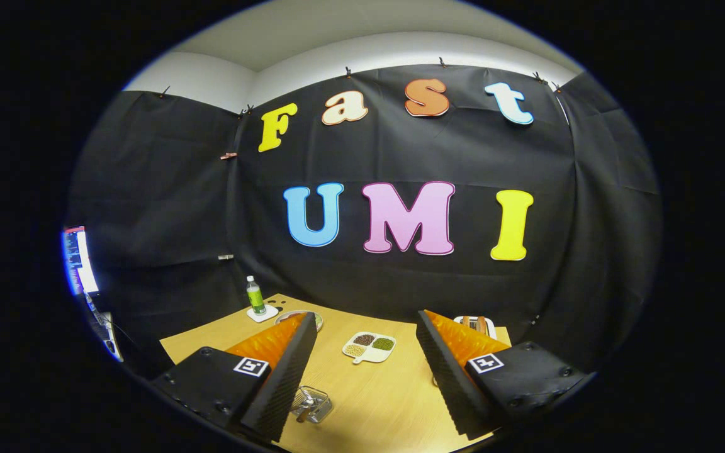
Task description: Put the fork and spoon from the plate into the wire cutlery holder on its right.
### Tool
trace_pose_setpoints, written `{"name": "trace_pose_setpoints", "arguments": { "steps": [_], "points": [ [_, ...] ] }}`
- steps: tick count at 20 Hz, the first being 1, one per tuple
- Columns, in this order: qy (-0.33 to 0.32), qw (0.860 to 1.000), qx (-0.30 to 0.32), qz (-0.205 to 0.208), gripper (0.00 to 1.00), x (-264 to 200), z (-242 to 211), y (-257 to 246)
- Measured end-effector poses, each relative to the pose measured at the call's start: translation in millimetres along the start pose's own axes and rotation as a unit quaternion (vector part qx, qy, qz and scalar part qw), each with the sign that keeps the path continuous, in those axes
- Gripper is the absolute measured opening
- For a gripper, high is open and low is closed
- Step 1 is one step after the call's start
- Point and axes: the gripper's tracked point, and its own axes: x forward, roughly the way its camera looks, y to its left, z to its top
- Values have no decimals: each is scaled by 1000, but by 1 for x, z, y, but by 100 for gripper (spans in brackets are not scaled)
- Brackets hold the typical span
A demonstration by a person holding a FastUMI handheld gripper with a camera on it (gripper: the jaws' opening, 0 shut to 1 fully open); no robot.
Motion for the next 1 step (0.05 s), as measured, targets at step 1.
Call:
{"name": "trace_pose_setpoints", "arguments": {
  "steps": [1],
  "points": [
    [-2,1000,1,0,99,-1,-1,-1]
  ]
}}
